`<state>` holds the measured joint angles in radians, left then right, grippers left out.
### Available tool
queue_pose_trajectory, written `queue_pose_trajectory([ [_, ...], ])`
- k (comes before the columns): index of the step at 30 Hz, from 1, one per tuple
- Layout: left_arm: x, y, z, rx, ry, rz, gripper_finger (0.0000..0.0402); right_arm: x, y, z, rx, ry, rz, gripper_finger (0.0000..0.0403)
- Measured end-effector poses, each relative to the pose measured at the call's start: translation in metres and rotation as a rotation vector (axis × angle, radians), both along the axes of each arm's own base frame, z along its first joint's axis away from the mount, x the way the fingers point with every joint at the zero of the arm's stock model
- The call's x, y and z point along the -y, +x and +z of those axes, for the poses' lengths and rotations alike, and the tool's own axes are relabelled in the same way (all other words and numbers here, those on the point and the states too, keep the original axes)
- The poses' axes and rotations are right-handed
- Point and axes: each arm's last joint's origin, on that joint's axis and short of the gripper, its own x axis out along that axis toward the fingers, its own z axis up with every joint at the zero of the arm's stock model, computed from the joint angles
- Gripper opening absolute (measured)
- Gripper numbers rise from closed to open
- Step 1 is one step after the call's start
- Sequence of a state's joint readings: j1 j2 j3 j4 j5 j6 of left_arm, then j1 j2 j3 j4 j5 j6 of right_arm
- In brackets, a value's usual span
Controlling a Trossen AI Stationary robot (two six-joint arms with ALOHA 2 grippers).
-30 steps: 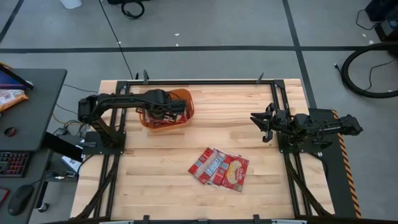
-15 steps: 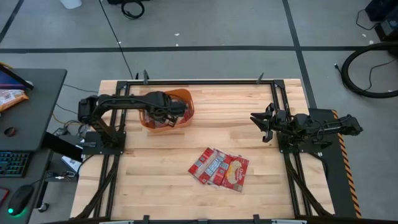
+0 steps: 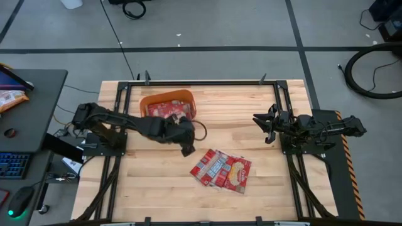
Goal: Sort popcorn bags into baskets
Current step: Put the red popcorn bag into the orange container
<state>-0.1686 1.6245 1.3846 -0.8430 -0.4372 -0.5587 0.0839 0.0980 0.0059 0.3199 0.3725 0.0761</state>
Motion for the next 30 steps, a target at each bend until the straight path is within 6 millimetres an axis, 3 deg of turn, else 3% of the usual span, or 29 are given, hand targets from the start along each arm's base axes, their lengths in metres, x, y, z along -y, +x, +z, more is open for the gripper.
queue_pose_trajectory([
  [4, 0.01, 0.003, 0.004, 0.043, 0.131, -0.055, 0.0067, 0.0, 0.0, 0.0, 0.0, 0.0, 0.0, 0.0095],
  [9, 0.021, 0.002, 0.005, 0.049, 0.166, -0.091, 0.0066, 0.0, 0.0, 0.0, 0.0, 0.0, 0.0, 0.0095],
  [19, 0.068, -0.012, 0.006, -0.002, 0.363, -0.352, 0.0066, 0.0, 0.0, 0.0, 0.0, 0.0, 0.0, 0.0095],
  [26, 0.066, -0.012, -0.001, -0.016, 0.311, -0.427, 0.0065, 0.0, 0.0, 0.0, 0.0, 0.0, 0.0, 0.0095],
  [30, 0.059, -0.022, -0.008, 0.022, 0.295, -0.45, 0.0058, 0.0, 0.0, 0.001, 0.011, 0.001, 0.0, 0.0095],
])
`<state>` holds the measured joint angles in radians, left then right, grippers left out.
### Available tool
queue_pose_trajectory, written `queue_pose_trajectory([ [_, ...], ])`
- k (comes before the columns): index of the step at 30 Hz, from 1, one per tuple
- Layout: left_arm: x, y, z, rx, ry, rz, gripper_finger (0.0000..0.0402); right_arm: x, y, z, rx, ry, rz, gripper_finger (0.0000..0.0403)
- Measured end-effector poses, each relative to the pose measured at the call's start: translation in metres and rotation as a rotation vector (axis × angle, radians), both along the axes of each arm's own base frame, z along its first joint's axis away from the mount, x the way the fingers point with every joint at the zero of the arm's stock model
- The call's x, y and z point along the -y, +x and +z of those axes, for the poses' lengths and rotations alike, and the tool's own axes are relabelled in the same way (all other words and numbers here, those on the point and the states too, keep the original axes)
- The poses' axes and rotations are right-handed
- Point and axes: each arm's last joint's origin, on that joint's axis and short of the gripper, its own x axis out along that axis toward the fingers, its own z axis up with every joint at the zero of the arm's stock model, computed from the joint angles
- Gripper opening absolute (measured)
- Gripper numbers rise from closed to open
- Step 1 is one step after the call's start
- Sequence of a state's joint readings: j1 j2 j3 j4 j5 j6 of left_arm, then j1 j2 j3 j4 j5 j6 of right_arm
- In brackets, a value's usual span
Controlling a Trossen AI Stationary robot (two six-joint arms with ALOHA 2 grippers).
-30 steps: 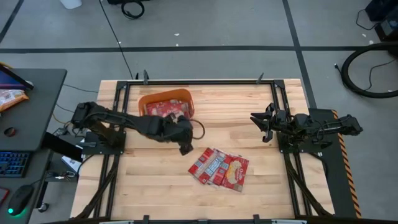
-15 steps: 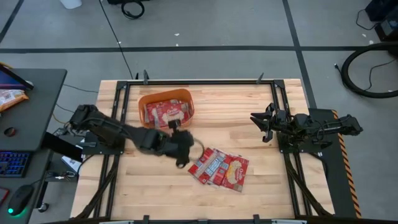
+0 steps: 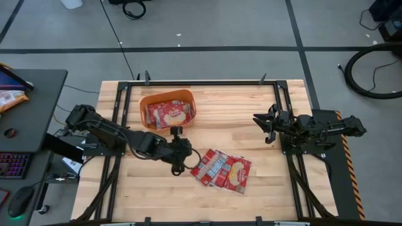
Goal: Sort popcorn bags into baskets
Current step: Put the red popcorn bag into the orange container
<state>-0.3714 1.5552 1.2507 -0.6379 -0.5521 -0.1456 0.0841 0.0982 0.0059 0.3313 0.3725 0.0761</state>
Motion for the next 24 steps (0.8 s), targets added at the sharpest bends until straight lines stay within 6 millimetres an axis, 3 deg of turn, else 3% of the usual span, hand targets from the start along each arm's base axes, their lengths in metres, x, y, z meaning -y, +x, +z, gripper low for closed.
queue_pose_trajectory([
  [7, -0.01, -0.027, -0.009, 0.165, -0.024, -0.055, 0.0043, 0.0, -0.002, 0.008, 0.09, 0.028, 0.011, 0.0095],
  [18, -0.025, -0.07, -0.048, 0.362, -0.058, -0.089, 0.004, 0.0, -0.008, 0.022, 0.264, 0.067, 0.041, 0.0095],
  [24, -0.028, -0.083, -0.06, 0.48, -0.073, -0.109, 0.004, -0.003, -0.004, 0.029, 0.229, 0.02, 0.134, 0.0095],
])
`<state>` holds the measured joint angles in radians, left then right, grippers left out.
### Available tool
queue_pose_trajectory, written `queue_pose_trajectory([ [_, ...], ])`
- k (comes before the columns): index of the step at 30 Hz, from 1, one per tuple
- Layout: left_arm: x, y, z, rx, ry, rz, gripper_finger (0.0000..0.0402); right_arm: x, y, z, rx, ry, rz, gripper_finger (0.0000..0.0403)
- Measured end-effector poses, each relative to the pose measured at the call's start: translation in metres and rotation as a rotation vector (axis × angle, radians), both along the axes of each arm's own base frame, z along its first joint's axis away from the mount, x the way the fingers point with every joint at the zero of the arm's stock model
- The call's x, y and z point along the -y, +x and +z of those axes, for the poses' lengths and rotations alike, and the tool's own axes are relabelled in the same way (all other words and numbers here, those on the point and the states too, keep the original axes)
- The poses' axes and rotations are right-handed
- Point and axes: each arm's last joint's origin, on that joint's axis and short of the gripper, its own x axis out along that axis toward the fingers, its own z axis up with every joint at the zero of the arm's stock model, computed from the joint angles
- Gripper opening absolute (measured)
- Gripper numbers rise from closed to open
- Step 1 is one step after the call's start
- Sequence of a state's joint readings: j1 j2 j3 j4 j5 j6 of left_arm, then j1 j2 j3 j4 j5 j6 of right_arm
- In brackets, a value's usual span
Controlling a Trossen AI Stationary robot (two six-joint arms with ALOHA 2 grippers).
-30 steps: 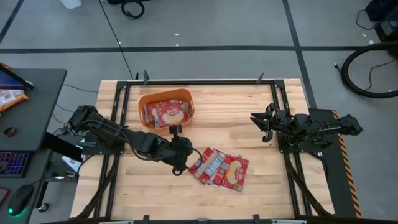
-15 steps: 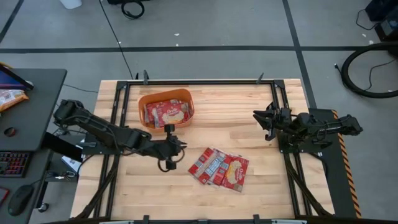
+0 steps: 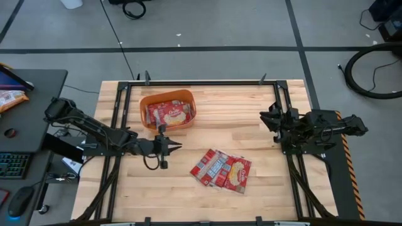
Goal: Sort popcorn bags into baskets
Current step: Put the red popcorn bag into the orange container
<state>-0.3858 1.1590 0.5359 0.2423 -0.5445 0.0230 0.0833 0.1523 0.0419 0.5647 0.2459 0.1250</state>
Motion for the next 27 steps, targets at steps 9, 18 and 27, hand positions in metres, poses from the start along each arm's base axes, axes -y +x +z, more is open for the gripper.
queue_pose_trajectory([
  [9, -0.024, -0.032, 0.003, 0.19, -0.039, 0.032, 0.004, -0.002, 0.03, 0.017, -0.198, -0.023, -0.019, 0.0095],
  [18, -0.028, -0.054, -0.006, 0.34, -0.122, 0.011, 0.004, -0.008, 0.071, 0.03, -0.343, -0.044, 0.014, 0.0095],
  [27, -0.026, -0.063, -0.019, 0.379, -0.139, 0.007, 0.004, -0.023, 0.123, 0.029, -0.59, -0.092, 0.064, 0.0095],
])
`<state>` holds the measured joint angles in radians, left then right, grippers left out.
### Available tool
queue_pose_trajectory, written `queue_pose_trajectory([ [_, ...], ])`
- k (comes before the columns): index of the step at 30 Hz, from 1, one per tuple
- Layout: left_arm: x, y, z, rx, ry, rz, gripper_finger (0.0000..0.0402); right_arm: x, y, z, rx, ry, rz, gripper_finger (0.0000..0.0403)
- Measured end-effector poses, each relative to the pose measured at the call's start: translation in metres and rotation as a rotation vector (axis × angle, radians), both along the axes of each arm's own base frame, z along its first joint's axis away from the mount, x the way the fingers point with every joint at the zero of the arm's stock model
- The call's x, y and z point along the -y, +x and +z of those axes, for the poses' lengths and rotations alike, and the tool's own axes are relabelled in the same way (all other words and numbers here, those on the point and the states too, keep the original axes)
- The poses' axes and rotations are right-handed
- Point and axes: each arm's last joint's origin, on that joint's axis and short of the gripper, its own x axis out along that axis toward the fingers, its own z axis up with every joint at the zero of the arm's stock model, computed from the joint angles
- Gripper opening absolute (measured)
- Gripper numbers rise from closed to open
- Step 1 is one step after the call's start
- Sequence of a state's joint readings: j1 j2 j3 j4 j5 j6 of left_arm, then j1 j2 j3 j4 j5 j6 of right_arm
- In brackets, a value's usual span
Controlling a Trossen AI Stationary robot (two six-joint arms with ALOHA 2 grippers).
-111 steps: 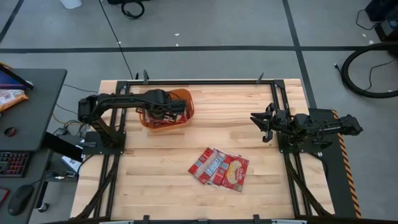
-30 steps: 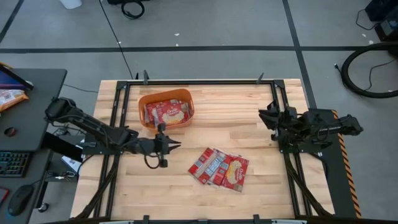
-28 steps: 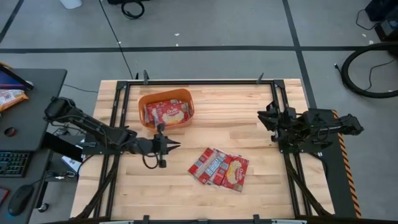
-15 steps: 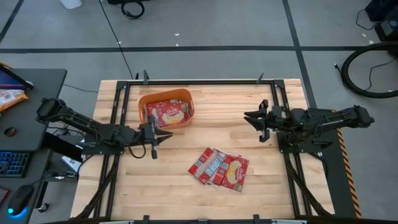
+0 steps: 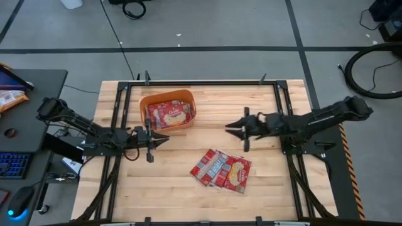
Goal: Sort popcorn bags into baskets
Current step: Put the red popcorn bag into the orange container
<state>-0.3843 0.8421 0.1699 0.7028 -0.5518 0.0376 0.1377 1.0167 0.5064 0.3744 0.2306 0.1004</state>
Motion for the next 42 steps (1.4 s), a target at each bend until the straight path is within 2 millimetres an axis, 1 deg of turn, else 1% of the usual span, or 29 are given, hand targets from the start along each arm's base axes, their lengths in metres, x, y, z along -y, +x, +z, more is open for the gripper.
queue_pose_trajectory([
  [4, 0.0, 0.0, 0.0, 0.0, 0.0, 0.007, 0.004, -0.009, 0.025, -0.001, -0.139, -0.05, 0.04, 0.0095],
  [8, -0.002, 0.0, 0.001, 0.008, -0.009, 0.06, 0.004, -0.023, 0.045, -0.008, -0.27, -0.099, 0.103, 0.0095],
  [12, -0.003, 0.0, 0.0, 0.003, -0.014, 0.088, 0.004, -0.039, 0.061, -0.017, -0.386, -0.165, 0.167, 0.0095],
  [15, -0.003, 0.0, 0.0, 0.013, -0.058, 0.087, 0.004, -0.052, 0.07, -0.027, -0.488, -0.201, 0.195, 0.0096],
  [18, -0.003, 0.0, 0.0, 0.018, -0.081, 0.089, 0.004, -0.066, 0.077, -0.038, -0.596, -0.241, 0.22, 0.0102],
  [21, -0.003, 0.0, 0.0, 0.017, -0.081, 0.09, 0.0041, -0.079, 0.082, -0.051, -0.696, -0.282, 0.246, 0.0118],
  [26, -0.003, 0.0, 0.0, 0.012, -0.08, 0.09, 0.0041, -0.098, 0.091, -0.067, -0.755, -0.345, 0.313, 0.016],
  [29, -0.003, 0.0, -0.002, -0.004, -0.073, 0.091, 0.0041, -0.104, 0.095, -0.078, -0.791, -0.375, 0.337, 0.0183],
  [32, -0.003, 0.0, -0.002, -0.008, -0.073, 0.091, 0.0041, -0.108, 0.096, -0.092, -0.83, -0.409, 0.358, 0.0194],
  [34, -0.003, 0.0, -0.003, -0.008, -0.082, 0.091, 0.0041, -0.109, 0.095, -0.1, -0.864, -0.447, 0.373, 0.0195],
  [37, -0.003, 0.0, -0.003, -0.01, -0.092, 0.091, 0.0041, -0.11, 0.096, -0.108, -0.891, -0.493, 0.385, 0.0185],
  [39, -0.003, 0.0, -0.004, -0.017, -0.089, 0.091, 0.0041, -0.11, 0.097, -0.113, -0.904, -0.511, 0.374, 0.0172],
  [42, -0.003, 0.0, -0.004, -0.018, -0.088, 0.091, 0.0041, -0.11, 0.098, -0.116, -0.904, -0.521, 0.365, 0.014],
])
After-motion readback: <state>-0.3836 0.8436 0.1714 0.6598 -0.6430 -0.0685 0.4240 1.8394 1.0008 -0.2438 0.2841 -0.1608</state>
